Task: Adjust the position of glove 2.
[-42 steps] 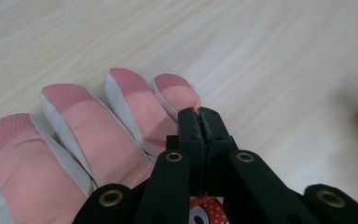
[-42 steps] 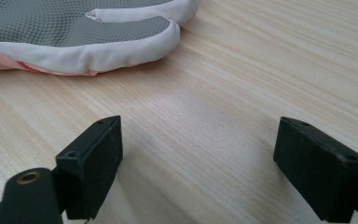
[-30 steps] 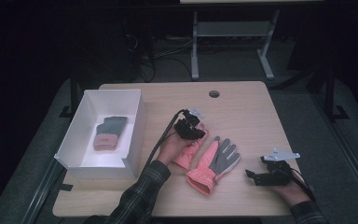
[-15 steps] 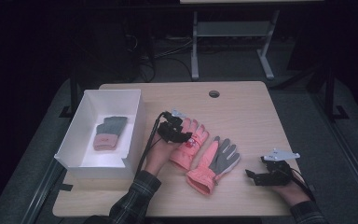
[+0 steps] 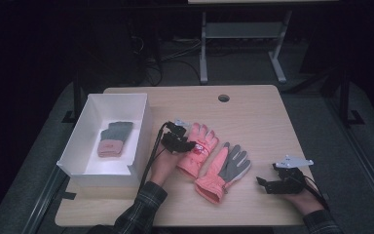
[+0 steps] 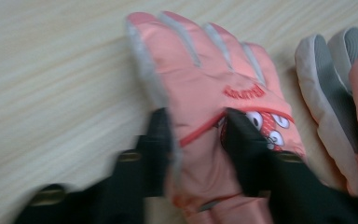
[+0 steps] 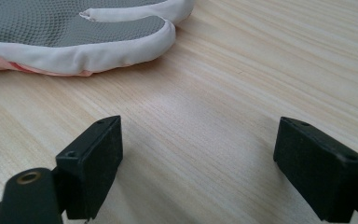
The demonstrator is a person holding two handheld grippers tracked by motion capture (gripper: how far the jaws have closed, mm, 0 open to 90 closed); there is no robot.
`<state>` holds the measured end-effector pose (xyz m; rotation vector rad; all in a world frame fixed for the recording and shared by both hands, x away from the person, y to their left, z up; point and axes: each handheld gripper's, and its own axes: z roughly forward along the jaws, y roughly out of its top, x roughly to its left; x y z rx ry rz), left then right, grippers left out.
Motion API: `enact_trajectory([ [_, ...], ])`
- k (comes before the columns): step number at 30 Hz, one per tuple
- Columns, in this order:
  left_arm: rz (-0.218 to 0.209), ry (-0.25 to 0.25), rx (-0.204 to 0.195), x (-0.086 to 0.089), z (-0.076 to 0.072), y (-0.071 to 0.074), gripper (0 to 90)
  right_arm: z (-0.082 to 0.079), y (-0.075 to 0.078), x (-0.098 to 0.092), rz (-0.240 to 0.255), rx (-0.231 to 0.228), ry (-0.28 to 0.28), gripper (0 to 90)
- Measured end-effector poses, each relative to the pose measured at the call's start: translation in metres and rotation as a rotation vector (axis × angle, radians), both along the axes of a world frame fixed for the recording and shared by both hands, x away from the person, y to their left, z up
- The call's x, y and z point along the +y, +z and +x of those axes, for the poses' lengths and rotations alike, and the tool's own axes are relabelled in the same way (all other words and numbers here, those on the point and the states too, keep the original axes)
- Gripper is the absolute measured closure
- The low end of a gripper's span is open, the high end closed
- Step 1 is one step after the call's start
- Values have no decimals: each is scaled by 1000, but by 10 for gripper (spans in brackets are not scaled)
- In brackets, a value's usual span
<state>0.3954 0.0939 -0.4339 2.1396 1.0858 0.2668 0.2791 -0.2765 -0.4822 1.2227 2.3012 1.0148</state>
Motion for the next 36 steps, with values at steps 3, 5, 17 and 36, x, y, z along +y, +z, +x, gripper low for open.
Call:
enact_trajectory([
  [3, -16, -20, 14, 4, 2, 0, 788, 0, 0, 0, 0, 0, 0, 150],
  [5, -27, -29, 17, 4, 2, 2, 825, 0, 0, 0, 0, 0, 0, 150],
  [17, -150, -113, -10, 5, 0, 56, 848, 0, 0, 0, -1, -2, -1, 151],
  [36, -254, -353, 19, -34, -35, 95, 851, 1, 0, 0, 2, -1, -9, 151],
])
